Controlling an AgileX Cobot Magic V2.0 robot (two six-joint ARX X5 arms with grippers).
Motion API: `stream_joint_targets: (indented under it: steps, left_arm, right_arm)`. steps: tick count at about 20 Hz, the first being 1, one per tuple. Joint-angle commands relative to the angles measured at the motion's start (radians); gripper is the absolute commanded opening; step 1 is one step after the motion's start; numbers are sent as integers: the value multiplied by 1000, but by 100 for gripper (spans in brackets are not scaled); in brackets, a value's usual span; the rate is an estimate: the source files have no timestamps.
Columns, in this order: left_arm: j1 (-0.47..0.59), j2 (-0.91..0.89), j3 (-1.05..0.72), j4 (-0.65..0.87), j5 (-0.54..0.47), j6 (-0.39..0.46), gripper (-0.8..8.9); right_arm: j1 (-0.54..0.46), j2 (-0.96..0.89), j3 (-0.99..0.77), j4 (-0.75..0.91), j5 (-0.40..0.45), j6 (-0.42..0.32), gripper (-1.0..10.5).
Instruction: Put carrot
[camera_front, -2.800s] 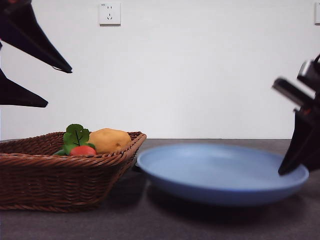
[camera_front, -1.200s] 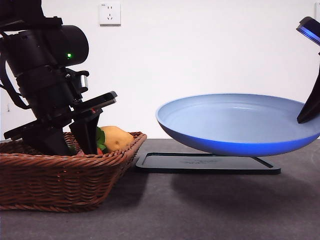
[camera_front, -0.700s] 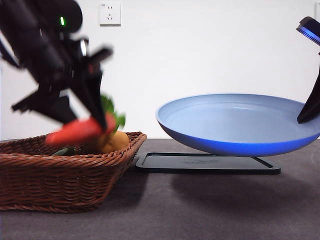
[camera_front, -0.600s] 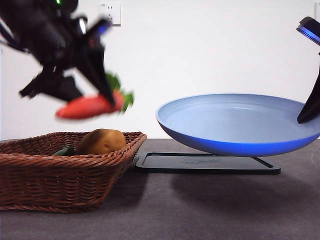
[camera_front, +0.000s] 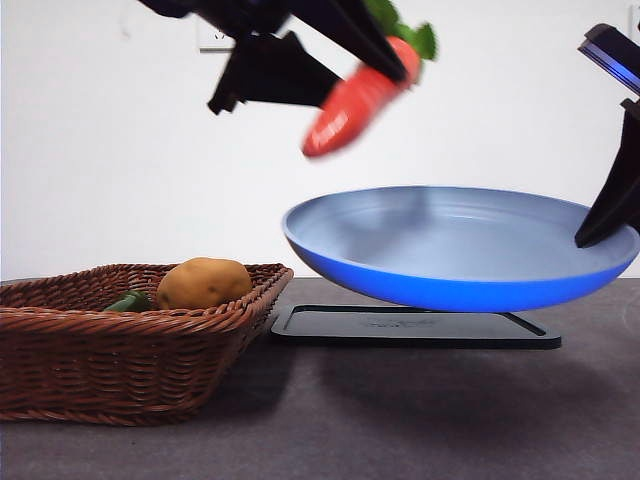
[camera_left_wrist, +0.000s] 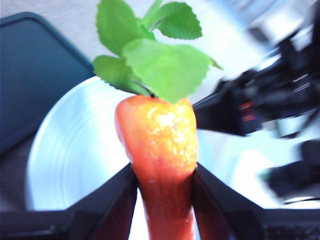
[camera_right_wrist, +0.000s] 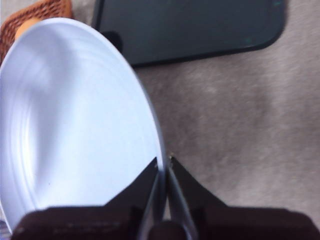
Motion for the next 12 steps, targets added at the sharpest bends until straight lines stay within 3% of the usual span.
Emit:
stream_joint_targets:
  steps: [1,5,9,12]
  left_arm:
    - [-70,64,16,-6,-130,69,113]
    - [-109,138,16,-12,-158,87,136]
    - [-111,151,16,-28,-182,87,299]
    - [-111,149,16,-6,-173,62,299]
  right_arm:
    - [26,8,13,12,-3,16,4]
    - [63,8,13,-13,-3,21,3]
    - [70,8,13,-35,-2,30,3]
    - [70,8,13,-35,0,83,3]
